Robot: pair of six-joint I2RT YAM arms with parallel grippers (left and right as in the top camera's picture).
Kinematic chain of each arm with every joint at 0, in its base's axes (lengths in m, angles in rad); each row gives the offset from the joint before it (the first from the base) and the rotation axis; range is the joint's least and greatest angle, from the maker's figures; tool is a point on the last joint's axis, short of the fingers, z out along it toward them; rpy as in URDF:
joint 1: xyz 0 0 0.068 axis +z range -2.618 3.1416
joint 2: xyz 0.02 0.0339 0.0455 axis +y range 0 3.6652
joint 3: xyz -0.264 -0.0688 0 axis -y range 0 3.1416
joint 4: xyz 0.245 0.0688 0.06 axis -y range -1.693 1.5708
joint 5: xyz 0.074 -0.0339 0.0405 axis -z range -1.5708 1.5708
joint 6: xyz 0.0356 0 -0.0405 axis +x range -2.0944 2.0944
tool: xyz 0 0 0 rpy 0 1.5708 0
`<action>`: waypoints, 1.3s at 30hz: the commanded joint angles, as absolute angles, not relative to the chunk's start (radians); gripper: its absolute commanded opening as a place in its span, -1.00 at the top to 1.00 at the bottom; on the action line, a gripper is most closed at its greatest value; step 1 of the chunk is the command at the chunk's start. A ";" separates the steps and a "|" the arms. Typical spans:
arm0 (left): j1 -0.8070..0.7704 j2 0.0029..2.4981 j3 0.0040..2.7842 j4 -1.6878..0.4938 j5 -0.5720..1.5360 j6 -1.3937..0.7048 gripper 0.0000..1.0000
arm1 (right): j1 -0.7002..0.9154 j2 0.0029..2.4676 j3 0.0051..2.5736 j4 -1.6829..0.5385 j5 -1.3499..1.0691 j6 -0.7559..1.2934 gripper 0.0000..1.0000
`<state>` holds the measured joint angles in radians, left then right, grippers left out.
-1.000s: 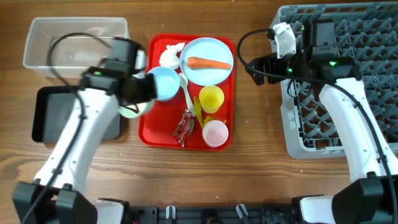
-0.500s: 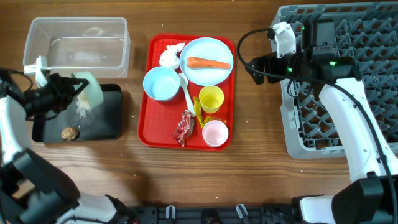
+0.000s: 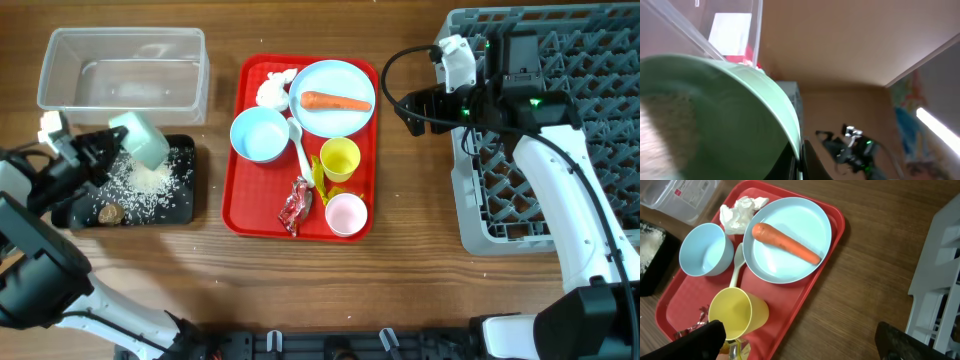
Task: Sort waste into correct bins and load items into the dishwasher rack
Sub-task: 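Tip the rice bowl over the black tray to pour out the rice, then set the emptied rice bowl back on the red tray with the left gripper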
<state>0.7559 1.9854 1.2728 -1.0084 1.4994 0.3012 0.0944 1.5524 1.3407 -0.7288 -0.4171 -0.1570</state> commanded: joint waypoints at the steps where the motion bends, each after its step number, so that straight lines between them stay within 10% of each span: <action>1: 0.804 1.985 1.275 -1.078 1.577 0.303 0.92 | 0.091 1.565 1.346 -0.725 -0.414 -0.155 -0.97; 18: 0.694 1.917 1.275 -1.300 1.542 0.571 0.92 | 0.091 1.565 1.346 -0.717 -0.418 -0.149 -0.98; 25: 0.190 1.851 1.275 -1.268 1.187 0.583 0.92 | 0.091 1.565 1.346 -0.694 -0.418 -0.127 -0.99; 29: -0.059 1.851 1.275 -1.100 0.761 0.195 0.92 | 0.091 1.565 1.346 -0.697 -0.418 -0.127 -0.99; 39: -0.275 1.833 1.275 -1.061 0.157 -0.192 0.92 | 0.091 1.565 1.346 -0.700 -0.418 -0.127 -0.99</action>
